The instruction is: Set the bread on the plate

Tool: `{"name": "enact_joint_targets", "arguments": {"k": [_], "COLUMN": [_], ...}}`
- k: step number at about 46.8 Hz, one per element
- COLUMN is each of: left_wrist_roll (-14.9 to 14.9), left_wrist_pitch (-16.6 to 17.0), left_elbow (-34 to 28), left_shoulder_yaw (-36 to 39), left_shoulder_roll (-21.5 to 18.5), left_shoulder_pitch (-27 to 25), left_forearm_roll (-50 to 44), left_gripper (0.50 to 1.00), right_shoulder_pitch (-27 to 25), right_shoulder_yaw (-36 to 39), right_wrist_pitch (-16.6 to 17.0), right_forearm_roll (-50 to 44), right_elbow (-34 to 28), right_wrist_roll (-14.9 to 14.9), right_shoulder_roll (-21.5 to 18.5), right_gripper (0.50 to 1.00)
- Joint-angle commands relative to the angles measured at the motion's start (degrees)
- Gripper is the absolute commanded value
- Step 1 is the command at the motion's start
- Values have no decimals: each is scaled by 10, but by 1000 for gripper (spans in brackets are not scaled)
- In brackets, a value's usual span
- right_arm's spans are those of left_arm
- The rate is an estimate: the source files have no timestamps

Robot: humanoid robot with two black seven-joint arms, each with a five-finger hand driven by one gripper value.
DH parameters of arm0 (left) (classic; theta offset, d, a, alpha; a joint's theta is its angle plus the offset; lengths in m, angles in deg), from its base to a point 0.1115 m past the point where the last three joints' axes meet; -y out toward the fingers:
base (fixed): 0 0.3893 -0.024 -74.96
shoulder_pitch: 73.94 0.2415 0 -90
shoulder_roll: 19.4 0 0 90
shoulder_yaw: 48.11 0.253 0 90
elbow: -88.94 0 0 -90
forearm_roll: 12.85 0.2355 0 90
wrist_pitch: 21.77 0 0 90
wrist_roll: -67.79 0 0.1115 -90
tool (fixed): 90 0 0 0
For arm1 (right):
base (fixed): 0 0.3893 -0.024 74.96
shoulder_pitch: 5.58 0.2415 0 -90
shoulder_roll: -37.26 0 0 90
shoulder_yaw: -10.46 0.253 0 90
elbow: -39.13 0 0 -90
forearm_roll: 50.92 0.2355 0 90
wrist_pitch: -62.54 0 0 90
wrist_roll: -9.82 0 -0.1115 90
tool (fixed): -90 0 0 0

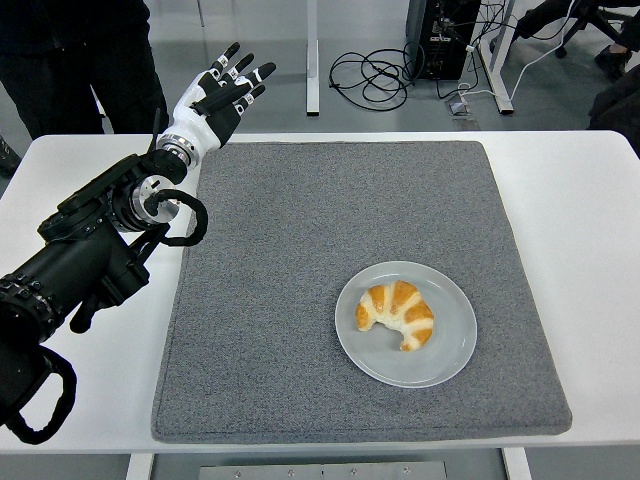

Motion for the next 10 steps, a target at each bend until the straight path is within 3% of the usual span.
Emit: {"name": "enact_joint_targets", "arguments": {"k": [1, 10], "left_wrist_roll": [1, 1], "left_wrist_pitch": [-4, -10], "left_elbow": [0, -1], "left_shoulder_yaw": [-14, -18], "left_shoulder_roll": [0, 0], "left_shoulder_pitch": [1, 4], "left_forearm_roll": [-5, -6], "left_gripper": [975, 975], "right_shoulder_pitch": [0, 0], "right_shoulder_yaw": [1, 1], "right_wrist_pitch": [0, 0], "right_forearm_roll": [0, 0], "right_elbow": [0, 2], "right_wrist_roll": [0, 0], "right_shoulder_roll": [0, 0], "right_gripper": [1000, 1000]}}
